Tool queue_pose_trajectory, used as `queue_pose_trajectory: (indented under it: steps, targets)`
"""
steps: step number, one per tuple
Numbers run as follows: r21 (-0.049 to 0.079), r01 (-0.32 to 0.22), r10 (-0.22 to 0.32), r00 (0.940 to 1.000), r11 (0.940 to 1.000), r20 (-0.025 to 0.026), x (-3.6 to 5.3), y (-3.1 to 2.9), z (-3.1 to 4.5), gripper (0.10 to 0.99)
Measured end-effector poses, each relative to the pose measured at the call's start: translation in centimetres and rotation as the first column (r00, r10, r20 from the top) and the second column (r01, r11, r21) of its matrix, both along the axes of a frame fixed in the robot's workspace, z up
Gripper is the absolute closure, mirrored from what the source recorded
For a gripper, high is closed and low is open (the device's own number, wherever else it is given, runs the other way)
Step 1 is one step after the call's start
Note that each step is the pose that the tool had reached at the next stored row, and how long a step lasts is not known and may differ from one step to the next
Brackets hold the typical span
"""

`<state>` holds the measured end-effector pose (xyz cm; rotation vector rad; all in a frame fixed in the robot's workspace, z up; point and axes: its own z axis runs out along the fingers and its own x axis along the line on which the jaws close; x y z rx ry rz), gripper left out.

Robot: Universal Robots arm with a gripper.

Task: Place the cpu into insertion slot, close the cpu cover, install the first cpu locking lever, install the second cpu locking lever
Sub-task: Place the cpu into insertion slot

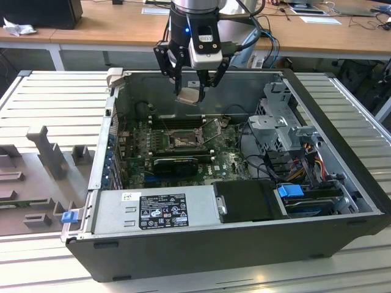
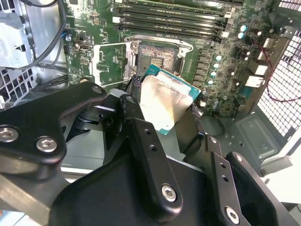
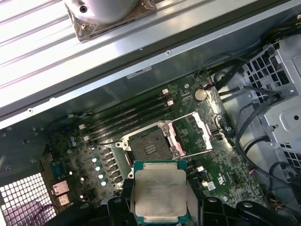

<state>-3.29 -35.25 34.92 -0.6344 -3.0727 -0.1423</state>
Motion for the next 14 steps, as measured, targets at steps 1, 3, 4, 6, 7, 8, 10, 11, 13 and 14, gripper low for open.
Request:
queue_pose_trajectory:
  steps: [1, 3, 4, 6, 7, 8, 10, 11, 13, 14]
  targets:
    - [0.000, 0.005, -0.005, 1.0000, 1.0000, 0.0001, 0.00, 0.00, -0.01, 0.553]
    - [0.000, 0.011, -0.011, 0.9999, 0.9999, 0.0000, 0.00, 0.00, -0.01, 0.553]
    - [0.000, 0.013, -0.013, 0.9999, 0.9999, 0.0001, 0.00, 0.00, -0.01, 0.553]
    - [0.000, 0.018, -0.018, 0.9998, 0.9998, 0.0000, 0.00, 0.00, -0.02, 0.553]
    - [0.000, 0.020, -0.020, 0.9998, 0.9998, 0.0000, 0.00, 0.00, -0.02, 0.553]
    - [0.000, 0.022, -0.022, 0.9997, 0.9997, 0.0000, 0.00, 0.00, -0.02, 0.553]
    - [0.000, 0.031, -0.031, 0.9995, 0.9995, 0.0000, 0.00, 0.00, -0.02, 0.553]
    - [0.000, 0.033, -0.033, 0.9995, 0.9995, 0.0000, 0.00, 0.00, -0.02, 0.553]
    - [0.000, 0.039, -0.039, 0.9993, 0.9993, 0.0001, 0.00, 0.00, -0.03, 0.553]
    - [0.000, 0.041, -0.041, 0.9992, 0.9992, 0.0001, 0.00, 0.00, -0.03, 0.553]
